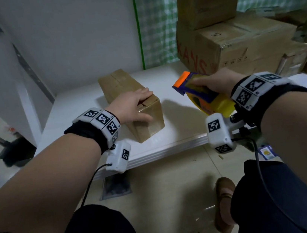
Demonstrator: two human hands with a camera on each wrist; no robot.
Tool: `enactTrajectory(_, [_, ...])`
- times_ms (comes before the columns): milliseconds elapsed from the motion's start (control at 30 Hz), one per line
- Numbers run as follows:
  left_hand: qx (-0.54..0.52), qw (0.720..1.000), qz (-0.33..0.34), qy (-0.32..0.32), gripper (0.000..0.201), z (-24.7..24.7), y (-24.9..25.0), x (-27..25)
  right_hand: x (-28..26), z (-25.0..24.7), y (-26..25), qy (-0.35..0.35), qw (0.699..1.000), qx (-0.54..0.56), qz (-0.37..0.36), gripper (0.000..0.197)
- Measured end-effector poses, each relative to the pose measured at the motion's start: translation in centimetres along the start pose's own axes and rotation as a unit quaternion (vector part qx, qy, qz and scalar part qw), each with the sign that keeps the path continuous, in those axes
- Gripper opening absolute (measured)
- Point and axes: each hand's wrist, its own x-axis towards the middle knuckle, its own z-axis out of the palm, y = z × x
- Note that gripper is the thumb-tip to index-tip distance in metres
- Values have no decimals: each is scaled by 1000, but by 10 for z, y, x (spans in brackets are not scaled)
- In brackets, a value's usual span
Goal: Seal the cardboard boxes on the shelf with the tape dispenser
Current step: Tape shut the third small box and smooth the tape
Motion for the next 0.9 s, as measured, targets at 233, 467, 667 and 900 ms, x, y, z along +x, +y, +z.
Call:
enactTrajectory(233, [-98, 984, -47, 142, 54, 11, 0, -11, -1, 19, -6, -8, 999, 37, -38, 61])
enactTrajectory(467, [-81, 991, -84, 64, 72, 22, -5, -20, -1, 25, -5, -25, 996, 62, -58, 54])
enactTrajectory(667, [-68, 989, -126, 40, 83, 21, -3, -20, 0, 23, -1, -34, 991, 107, -73, 37])
enactTrajectory(900, [-87, 993, -58, 46, 80, 14, -10, -21, 5, 25, 9, 25, 995, -50, -86, 44])
